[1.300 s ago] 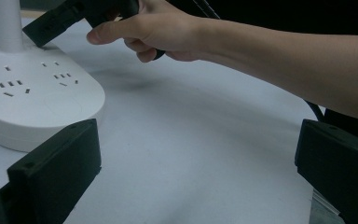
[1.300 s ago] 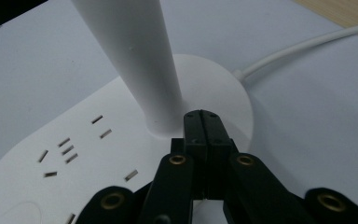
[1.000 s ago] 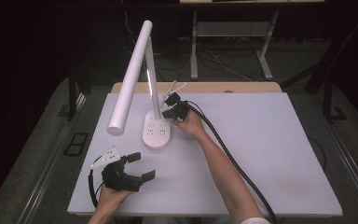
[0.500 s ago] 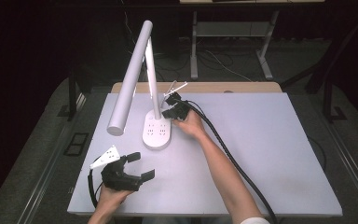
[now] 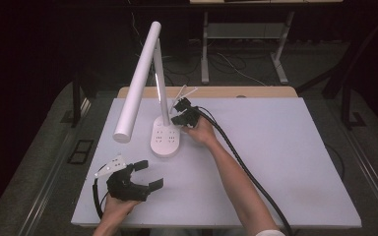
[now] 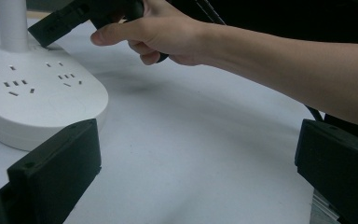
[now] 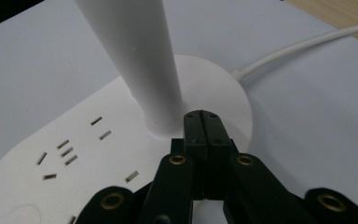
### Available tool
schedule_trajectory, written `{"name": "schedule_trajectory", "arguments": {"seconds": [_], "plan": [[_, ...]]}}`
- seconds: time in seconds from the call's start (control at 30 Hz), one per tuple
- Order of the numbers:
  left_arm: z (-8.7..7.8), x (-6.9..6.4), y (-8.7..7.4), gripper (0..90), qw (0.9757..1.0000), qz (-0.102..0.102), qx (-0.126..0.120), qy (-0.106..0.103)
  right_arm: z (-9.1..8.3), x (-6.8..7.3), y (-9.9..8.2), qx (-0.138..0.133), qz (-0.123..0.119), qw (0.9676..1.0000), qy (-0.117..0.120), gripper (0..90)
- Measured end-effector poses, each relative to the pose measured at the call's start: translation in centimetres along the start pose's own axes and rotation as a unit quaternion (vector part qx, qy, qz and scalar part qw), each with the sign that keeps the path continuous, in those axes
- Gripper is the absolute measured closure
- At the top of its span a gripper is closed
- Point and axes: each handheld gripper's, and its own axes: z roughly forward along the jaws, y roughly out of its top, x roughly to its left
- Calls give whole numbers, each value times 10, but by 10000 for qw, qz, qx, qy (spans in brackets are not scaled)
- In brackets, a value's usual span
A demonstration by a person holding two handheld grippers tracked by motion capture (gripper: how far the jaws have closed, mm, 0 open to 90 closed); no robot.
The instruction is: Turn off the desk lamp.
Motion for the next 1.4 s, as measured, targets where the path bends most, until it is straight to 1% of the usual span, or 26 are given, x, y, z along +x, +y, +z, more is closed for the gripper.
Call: {"name": "schedule_trajectory", "arguments": {"seconds": [0.1,0.13,0.17,0.33,0.67,0.8,0.97,1.03,1.13,1.17,1.2,1.27,1.33,1.4], "plan": [[0,1,0,0,10000,-31,-18,2,-2,0,1,-48,27,10000,8,900],[0,1,0,0,10000,-39,-27,5,-3,0,1,-34,27,10000,-39,900],[0,1,0,0,10000,-39,-23,2,-5,-1,1,-34,52,10000,-27,900],[0,1,0,0,10000,-48,-31,-1,-16,-5,3,-264,154,9994,139,900],[0,2,0,0,10000,-81,-44,19,-39,-7,5,-401,123,9989,194,900],[0,2,0,0,10000,-85,-37,18,-51,-9,1,-424,75,9989,184,900],[1,2,0,0,9999,-88,-47,31,-69,-12,-7,-495,68,9986,200,900],[1,1,0,0,9999,-104,-42,37,-77,-14,-10,-538,79,9984,178,899],[2,2,-1,0,9999,-98,-43,36,-90,-18,-15,-610,159,9978,183,898],[2,2,-1,0,9999,-104,-42,35,-94,-19,-17,-646,168,9976,178,776],[2,2,-1,0,9999,-104,-42,35,-98,-19,-19,-619,177,9978,126,777],[2,2,-1,0,10000,-83,-24,43,-107,-20,-22,-622,170,9979,100,761],[2,2,-1,0,10000,-79,-17,41,-115,-21,-26,-667,152,9976,75,728],[3,2,-1,0,9999,-104,-42,40,-124,-21,-29,-701,203,9973,40,697]]}}
